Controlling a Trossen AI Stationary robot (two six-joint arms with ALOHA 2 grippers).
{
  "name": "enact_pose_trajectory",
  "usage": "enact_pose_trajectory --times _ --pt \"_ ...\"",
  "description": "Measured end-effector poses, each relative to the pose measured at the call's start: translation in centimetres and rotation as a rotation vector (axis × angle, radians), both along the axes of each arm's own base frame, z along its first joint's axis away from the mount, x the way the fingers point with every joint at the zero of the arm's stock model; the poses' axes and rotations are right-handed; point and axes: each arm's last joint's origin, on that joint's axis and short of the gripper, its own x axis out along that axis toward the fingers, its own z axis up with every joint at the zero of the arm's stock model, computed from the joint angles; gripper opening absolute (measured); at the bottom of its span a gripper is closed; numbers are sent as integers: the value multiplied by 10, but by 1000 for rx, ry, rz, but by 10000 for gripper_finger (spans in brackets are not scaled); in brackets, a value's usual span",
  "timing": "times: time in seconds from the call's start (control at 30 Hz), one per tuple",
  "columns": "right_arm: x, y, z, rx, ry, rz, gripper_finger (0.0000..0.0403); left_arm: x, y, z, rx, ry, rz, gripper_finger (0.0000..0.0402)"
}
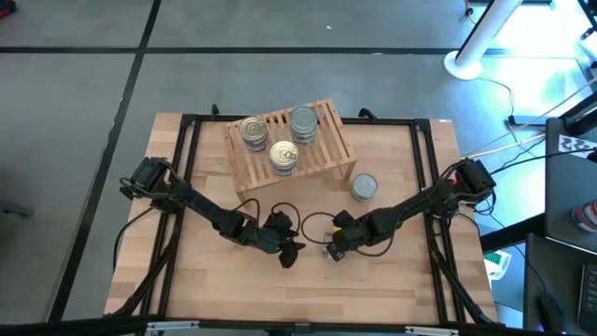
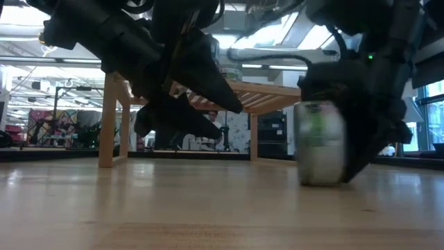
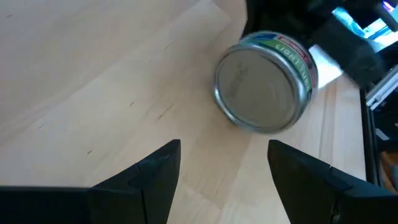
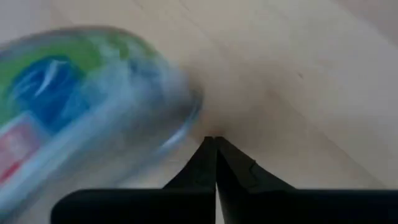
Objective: Stack canned seafood by type on shelf
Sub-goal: Put the green tuna can on the shelf aligned with the other green tuna can
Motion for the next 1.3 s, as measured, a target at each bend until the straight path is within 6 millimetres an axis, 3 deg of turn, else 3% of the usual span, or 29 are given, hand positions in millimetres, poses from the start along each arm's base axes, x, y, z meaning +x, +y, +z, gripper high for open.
enact_pose_trajectory --times 0.43,0.7,1.0,1.3 --pt "0 -1 1 -15 -5 -10 3 6 -2 9 163 -86 -111 237" --pt "0 1 1 15 -1 4 3 -1 -22 11 113 -112 -142 237" --pt "-9 25 2 15 -22 40 3 -7 -33 11 141 -122 -131 237" --pt "-6 52 10 -39 -256 1 3 -7 -41 17 186 -163 -106 237"
